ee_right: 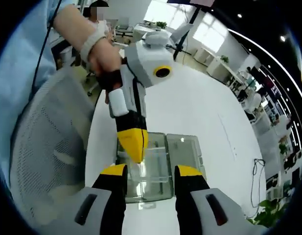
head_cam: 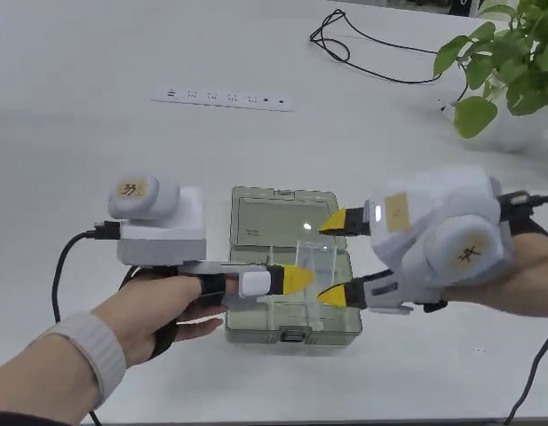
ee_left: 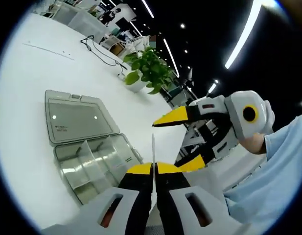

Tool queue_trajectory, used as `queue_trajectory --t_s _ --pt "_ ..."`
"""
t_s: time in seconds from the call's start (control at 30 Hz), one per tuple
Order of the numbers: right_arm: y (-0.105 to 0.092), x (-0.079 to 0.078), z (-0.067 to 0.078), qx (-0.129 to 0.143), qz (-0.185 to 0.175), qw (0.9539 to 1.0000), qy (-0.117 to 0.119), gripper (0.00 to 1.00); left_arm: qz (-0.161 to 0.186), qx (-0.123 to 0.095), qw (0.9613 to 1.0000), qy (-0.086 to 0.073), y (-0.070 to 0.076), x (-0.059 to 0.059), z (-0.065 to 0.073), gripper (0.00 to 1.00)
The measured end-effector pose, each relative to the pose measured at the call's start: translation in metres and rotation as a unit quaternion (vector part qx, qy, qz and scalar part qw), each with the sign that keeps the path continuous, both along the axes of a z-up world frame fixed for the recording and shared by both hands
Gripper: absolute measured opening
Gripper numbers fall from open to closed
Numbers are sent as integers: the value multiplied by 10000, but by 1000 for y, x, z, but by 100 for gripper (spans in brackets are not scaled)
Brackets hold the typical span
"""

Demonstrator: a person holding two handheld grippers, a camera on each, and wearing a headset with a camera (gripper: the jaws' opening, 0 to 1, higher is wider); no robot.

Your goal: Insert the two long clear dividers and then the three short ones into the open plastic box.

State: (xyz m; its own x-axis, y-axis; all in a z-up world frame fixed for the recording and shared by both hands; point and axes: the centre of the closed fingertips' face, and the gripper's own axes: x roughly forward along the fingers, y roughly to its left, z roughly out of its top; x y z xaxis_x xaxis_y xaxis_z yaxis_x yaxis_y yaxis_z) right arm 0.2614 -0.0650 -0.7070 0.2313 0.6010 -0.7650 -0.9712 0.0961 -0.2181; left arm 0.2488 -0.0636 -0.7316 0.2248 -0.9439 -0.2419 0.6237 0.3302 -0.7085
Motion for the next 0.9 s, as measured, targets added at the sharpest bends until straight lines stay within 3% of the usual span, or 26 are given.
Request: queue_trajectory --t_s 0.07,0.13,0.17,0.2,0.23,0.27,0.33,0.37,0.53,0.7,0.9 --pt "-3 1 8 109 -80 9995 274 35 -76 -57 9999 -135 1 -3 3 0" --pt "-7 -5 12 82 30 9973 729 31 -226 -46 9988 -427 2 -7 6 0" --pt "-8 -2 14 140 120 9965 819 29 -299 -63 9980 -552 2 -9 8 0" --pt "-8 -2 15 155 160 9960 860 25 -310 -87 9979 -563 2 -10 9 0" --pt "-9 -2 17 173 88 9941 1069 24 -414 -202 9967 -666 1 -14 14 0" --pt "-10 -2 17 165 84 9928 1182 23 -456 -230 9949 -873 1 -14 17 0" --pt "-9 -3 19 147 208 9905 1352 20 -637 -220 9914 -1122 1 -19 19 0" --pt "-7 -7 20 155 323 9876 1529 18 -669 -201 9878 -1394 1 -20 20 0" --pt "0 -22 22 47 557 9752 2143 12 -926 -65 9803 -1745 2 -27 18 0" --pt "4 -28 17 -188 750 9726 2194 8 -1084 4 9717 -2099 2 -32 19 0" --pt "6 -38 14 -373 948 9690 2252 4 -1144 40 9686 -2208 3 -33 17 0"
